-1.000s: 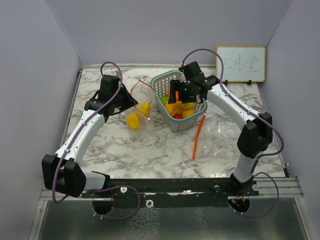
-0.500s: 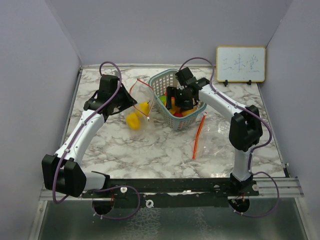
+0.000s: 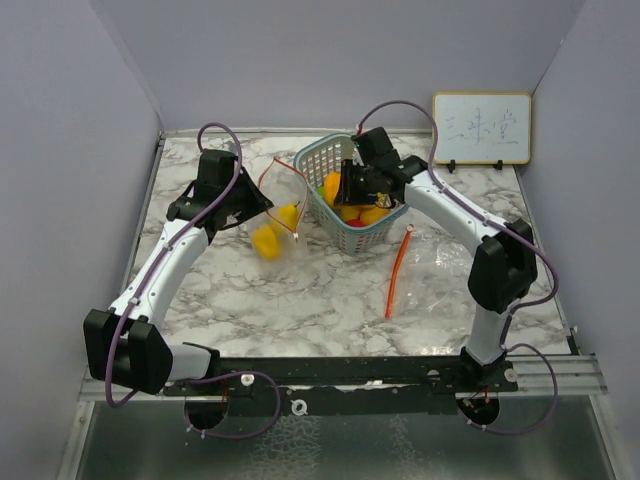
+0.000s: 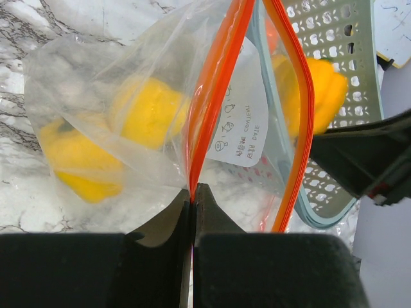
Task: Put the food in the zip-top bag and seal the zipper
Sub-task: Pick up the fake vegetable from the bin.
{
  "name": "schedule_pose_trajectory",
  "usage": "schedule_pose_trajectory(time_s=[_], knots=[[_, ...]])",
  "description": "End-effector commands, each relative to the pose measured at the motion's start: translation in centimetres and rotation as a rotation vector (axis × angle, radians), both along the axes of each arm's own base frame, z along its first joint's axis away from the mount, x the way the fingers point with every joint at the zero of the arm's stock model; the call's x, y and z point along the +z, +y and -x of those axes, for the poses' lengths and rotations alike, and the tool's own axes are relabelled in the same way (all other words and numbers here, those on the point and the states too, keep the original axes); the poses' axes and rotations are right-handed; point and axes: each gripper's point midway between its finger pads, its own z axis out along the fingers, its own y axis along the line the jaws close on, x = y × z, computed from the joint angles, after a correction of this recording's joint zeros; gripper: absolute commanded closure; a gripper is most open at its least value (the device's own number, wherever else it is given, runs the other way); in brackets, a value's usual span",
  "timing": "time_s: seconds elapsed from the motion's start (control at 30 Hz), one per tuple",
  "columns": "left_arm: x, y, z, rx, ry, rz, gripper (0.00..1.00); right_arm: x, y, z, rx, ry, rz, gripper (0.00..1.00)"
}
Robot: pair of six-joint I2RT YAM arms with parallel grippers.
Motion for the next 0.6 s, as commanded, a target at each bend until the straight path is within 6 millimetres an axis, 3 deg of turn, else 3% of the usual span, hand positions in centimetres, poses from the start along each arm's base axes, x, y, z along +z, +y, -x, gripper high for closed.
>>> schedule_pose_trajectory(time_s=[0.0, 0.2, 0.3, 0.47, 0.57], knots=[[1.4, 0.1, 0.0, -0.006, -0.042, 0.014, 1.0, 7.6, 0.4, -2.5, -0.015, -0.253, -0.093, 0.72], [1.2, 0.1, 0.1, -0.003, -0.041, 0.017, 1.0, 10.2, 0.5, -3.5, -0.005, -0.331, -0.106, 0.76], [1.0, 0.1, 0.0, -0.005, -0.037, 0.013, 1.0, 12.5, 1.6, -3.2, 0.061, -0.382, -0.164, 0.77], [0.7, -0.3, -0.3, -0.018, -0.034, 0.025, 1.0, 18.0, 4.4, -0.4, 0.283, -0.489, -0.344, 0.77], [0.6, -0.4, -0.4, -0.026, -0.034, 0.027, 1.0, 20.2, 5.8, 1.9, 0.397, -0.493, -0.463, 0.77]])
